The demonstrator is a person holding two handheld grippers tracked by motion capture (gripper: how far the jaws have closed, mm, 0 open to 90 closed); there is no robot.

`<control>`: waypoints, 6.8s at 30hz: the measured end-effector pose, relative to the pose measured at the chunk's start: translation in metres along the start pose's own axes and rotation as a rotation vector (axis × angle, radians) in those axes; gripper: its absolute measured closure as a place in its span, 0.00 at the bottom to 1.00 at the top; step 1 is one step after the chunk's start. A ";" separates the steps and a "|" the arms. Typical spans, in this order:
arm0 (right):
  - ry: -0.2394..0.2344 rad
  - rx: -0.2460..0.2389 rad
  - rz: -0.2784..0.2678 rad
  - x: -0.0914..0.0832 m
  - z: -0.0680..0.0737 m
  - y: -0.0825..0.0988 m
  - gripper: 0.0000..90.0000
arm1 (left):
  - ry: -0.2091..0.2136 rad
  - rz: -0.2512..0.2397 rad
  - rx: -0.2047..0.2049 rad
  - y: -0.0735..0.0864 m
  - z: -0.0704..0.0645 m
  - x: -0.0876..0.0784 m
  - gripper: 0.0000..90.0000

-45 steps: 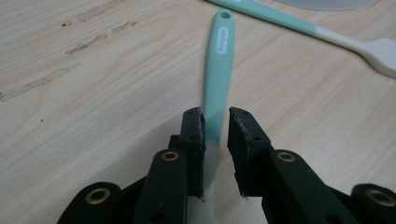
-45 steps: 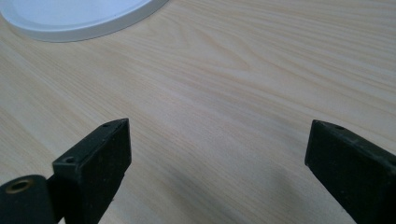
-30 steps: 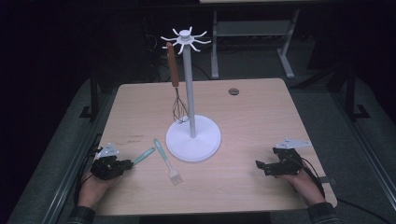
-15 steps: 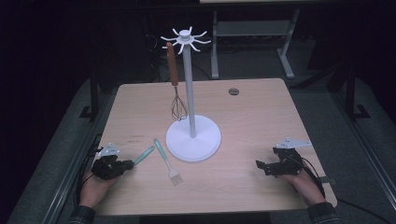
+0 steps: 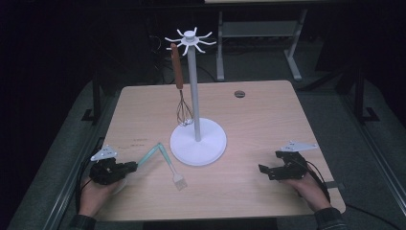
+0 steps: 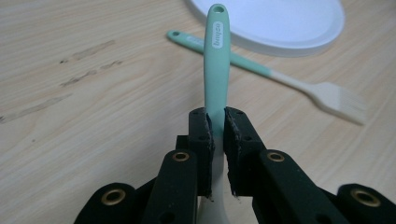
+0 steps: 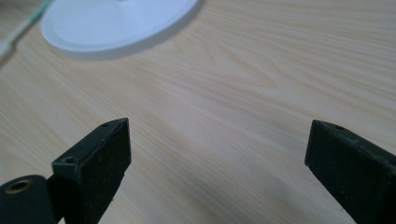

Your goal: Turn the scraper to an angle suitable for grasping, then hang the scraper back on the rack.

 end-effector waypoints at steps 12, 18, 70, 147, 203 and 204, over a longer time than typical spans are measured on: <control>-0.113 0.023 -0.050 0.021 0.040 -0.025 0.07 | 0.098 -0.034 0.024 -0.016 -0.036 0.006 0.91; -0.169 -0.006 -0.060 0.039 0.065 -0.038 0.08 | 0.135 -0.041 0.032 -0.022 -0.048 0.012 0.91; -0.452 0.202 -0.150 0.076 0.145 -0.079 0.61 | 0.348 -0.089 0.141 -0.079 -0.140 0.079 0.91; -0.593 -0.064 -0.262 0.042 0.167 -0.152 0.91 | 0.171 0.024 0.200 -0.016 -0.073 0.050 0.28; -0.643 -0.218 -0.435 -0.010 0.206 -0.298 0.91 | 0.153 0.031 0.186 -0.012 -0.065 0.051 0.28; -0.638 -0.214 -0.439 -0.010 0.205 -0.301 0.91 | 0.153 0.036 0.191 -0.012 -0.064 0.050 0.28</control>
Point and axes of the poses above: each handheld gripper's, and its own axes: x roughly forward along the jaws, y roughly out of its underside, z roughly to its left, the point moved 8 cm from there along x, roughly forward along the jaws, and after that the axes turned 7 degrees about -z, right-handed, at the moved point
